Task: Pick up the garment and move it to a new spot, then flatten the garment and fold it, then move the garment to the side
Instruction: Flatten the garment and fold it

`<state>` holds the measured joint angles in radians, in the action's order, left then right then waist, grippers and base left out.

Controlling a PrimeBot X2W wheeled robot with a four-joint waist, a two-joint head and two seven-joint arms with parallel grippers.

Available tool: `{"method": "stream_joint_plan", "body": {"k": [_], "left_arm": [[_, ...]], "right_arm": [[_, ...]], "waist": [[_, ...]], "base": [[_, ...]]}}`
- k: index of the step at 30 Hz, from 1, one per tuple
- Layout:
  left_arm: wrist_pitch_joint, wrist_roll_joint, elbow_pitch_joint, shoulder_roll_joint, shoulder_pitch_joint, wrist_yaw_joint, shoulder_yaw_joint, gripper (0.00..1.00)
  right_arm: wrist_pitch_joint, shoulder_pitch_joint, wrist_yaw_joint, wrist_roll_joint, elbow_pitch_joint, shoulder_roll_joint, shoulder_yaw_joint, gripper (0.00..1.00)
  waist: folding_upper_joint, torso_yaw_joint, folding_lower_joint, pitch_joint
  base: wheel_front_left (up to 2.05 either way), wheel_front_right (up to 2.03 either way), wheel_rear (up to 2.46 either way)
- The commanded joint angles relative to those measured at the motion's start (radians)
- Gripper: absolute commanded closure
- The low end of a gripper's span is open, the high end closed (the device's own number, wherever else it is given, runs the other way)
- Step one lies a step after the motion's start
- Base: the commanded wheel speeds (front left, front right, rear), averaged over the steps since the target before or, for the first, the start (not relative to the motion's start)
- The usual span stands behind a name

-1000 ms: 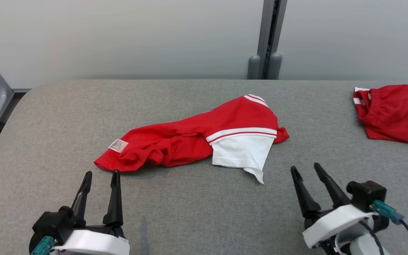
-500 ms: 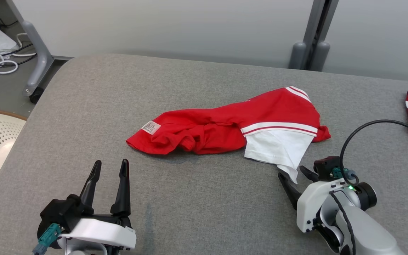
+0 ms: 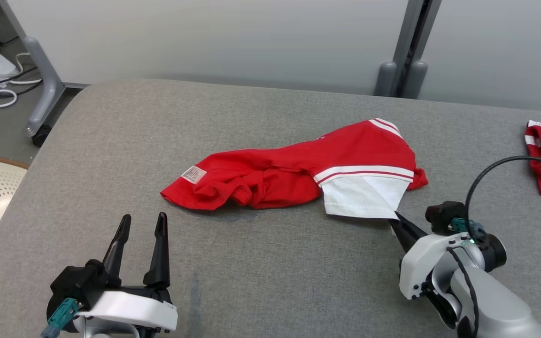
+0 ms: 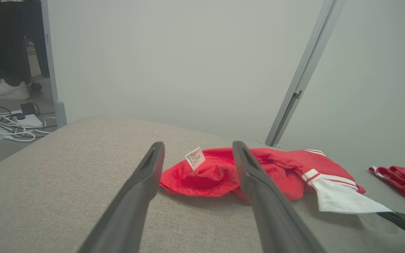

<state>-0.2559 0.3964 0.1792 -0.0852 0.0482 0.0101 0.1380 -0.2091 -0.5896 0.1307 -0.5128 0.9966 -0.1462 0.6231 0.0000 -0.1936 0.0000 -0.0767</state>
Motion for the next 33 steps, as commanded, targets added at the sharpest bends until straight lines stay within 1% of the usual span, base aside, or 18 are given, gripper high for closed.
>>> {"method": "stream_joint_plan", "body": {"k": [1, 5, 7, 12, 18, 23, 25, 27, 29, 31, 33], "left_arm": [[-0.003, 0.000, 0.002, -0.007, 0.000, -0.002, -0.005, 0.00], [-0.004, 0.004, 0.001, -0.012, -0.021, -0.010, -0.011, 0.00], [-0.004, 0.004, 0.000, -0.017, -0.023, -0.009, -0.011, 0.00], [0.005, 0.012, -0.005, -0.027, -0.043, -0.017, -0.019, 0.00], [0.026, 0.020, 0.000, -0.040, -0.049, -0.027, -0.026, 0.00], [0.044, 0.032, 0.006, -0.047, -0.051, -0.031, -0.033, 0.00], [0.049, 0.036, 0.010, -0.047, -0.051, -0.033, -0.031, 0.00], [0.053, 0.037, 0.015, -0.047, -0.052, -0.032, -0.028, 0.00], [0.055, 0.041, 0.019, -0.047, -0.053, -0.033, -0.025, 0.00], [0.057, 0.043, 0.022, -0.048, -0.054, -0.035, -0.024, 0.00], [0.060, 0.043, 0.025, -0.049, -0.053, -0.036, -0.021, 0.00]], "right_arm": [[-0.009, 0.004, 0.000, -0.008, -0.009, -0.012, 0.000, 1.00], [-0.025, 0.047, 0.000, -0.046, -0.082, -0.060, 0.026, 1.00], [-0.026, 0.068, 0.000, -0.063, -0.127, -0.101, 0.038, 1.00], [0.034, 0.145, 0.000, -0.099, -0.256, -0.197, 0.039, 1.00], [0.168, 0.267, 0.000, -0.171, -0.483, -0.286, -0.019, 1.00], [0.358, 0.389, 0.000, -0.212, -0.680, -0.346, -0.087, 1.00], [0.437, 0.439, 0.000, -0.222, -0.744, -0.360, -0.127, 1.00], [0.514, 0.494, 0.000, -0.234, -0.799, -0.359, -0.170, 1.00], [0.587, 0.546, 0.000, -0.241, -0.844, -0.349, -0.219, 1.00], [0.648, 0.585, 0.000, -0.221, -0.882, -0.338, -0.263, 1.00], [0.691, 0.616, 0.000, -0.191, -0.917, -0.312, -0.303, 1.00]], "waist": [[0.0000, 0.014, 0.0000, 0.009], [0.0000, 0.055, 0.0000, 0.024], [0.0000, 0.073, 0.0000, 0.029], [0.0000, 0.109, 0.0000, 0.034], [0.0000, 0.133, 0.0000, 0.025], [0.0000, 0.137, 0.0000, 0.016], [0.0000, 0.136, 0.0000, 0.017], [0.0000, 0.134, 0.0000, 0.020], [0.0000, 0.133, 0.0000, 0.024], [0.0000, 0.131, 0.0000, 0.028], [0.0000, 0.129, 0.0000, 0.032]], "base": [[0.00, 0.00, 0.00], [0.00, 0.00, 0.00], [0.00, 0.00, 0.00], [0.00, 0.00, 0.00], [0.00, 0.00, 0.00], [0.00, 0.00, 0.00], [0.00, 0.00, 0.00], [0.00, 0.00, 0.00], [0.00, 0.00, 0.00], [0.00, 0.00, 0.00], [0.00, 0.00, 0.00]]}}
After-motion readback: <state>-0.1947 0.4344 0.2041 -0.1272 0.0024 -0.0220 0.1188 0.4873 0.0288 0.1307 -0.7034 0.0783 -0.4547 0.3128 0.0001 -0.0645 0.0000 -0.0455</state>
